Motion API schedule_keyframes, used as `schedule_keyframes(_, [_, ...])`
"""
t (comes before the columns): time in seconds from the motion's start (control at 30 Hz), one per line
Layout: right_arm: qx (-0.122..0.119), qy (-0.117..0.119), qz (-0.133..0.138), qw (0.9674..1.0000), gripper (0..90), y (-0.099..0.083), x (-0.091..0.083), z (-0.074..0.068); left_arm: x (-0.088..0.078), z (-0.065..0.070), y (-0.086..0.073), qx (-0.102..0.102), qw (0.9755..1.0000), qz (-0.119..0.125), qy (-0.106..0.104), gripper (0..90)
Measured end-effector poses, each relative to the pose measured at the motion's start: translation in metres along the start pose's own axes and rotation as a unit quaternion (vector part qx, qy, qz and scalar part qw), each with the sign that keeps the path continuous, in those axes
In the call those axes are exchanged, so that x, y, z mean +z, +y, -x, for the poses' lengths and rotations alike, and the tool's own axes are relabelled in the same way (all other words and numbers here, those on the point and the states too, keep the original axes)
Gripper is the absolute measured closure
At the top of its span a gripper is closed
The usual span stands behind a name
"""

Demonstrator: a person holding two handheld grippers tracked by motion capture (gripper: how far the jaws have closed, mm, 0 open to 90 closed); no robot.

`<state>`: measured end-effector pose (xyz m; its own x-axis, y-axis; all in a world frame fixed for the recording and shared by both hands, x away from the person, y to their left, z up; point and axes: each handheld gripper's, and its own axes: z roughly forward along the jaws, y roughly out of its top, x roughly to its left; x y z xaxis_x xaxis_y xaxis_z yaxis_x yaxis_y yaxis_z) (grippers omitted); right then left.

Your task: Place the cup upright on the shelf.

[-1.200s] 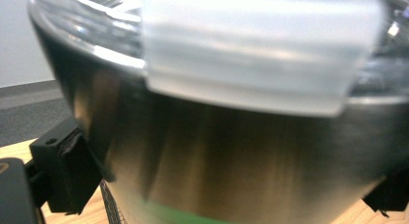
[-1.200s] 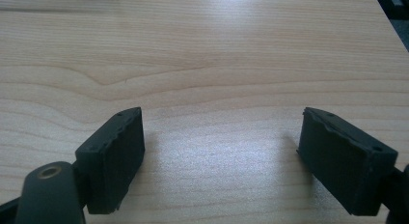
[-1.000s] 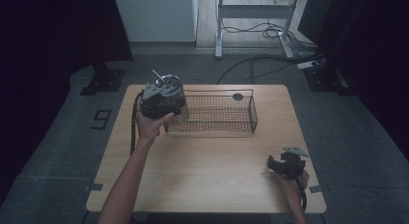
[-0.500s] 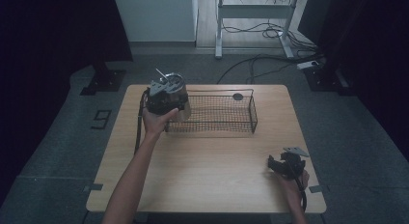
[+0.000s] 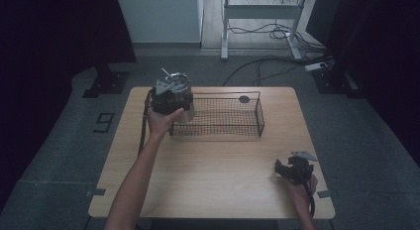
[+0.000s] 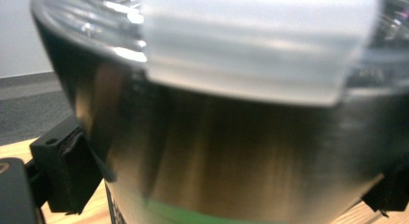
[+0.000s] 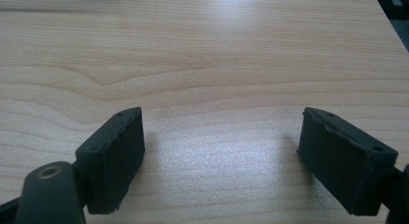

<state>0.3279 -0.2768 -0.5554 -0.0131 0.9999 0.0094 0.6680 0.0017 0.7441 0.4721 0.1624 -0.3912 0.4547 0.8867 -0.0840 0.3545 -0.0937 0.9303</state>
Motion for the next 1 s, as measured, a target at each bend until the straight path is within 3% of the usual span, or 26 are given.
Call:
schedule_keyframes(0.1, [0.0, 0.0, 0.0, 1.0, 16.1, 0.0, 0.0, 0.0, 0.005, -0.001, 0.002, -0.003, 1.0, -0.004, -0.001, 3.9])
schedule_keyframes(0.2, [0.0, 0.0, 0.0, 1.0, 16.1, 0.0, 0.0, 0.0, 0.013, 0.0, 0.005, 0.007, 0.9999, -0.011, 0.006, 4.0])
schedule_keyframes(0.33, [0.0, 0.0, 0.0, 1.0, 16.2, 0.0, 0.0, 0.0, 0.027, -0.002, 0.004, -0.01, 0.9998, -0.016, -0.002, 4.0])
schedule_keyframes(0.4, [0.0, 0.0, 0.0, 1.0, 16.1, 0.0, 0.0, 0.0, 0.034, -0.001, 0.002, -0.005, 0.9997, -0.022, 0.003, 3.9])
schedule_keyframes(0.8, [0.0, 0.0, 0.0, 1.0, 16.2, 0.0, 0.0, 0.0, 0.068, 0.001, -0.017, -0.006, 0.9985, -0.054, 0.01, 3.9])
schedule_keyframes(1.0, [0.0, 0.0, 0.0, 1.0, 16.2, 0.0, 0.0, 0.0, 0.074, -0.002, -0.027, -0.024, 0.9976, -0.064, 0.008, 3.9])
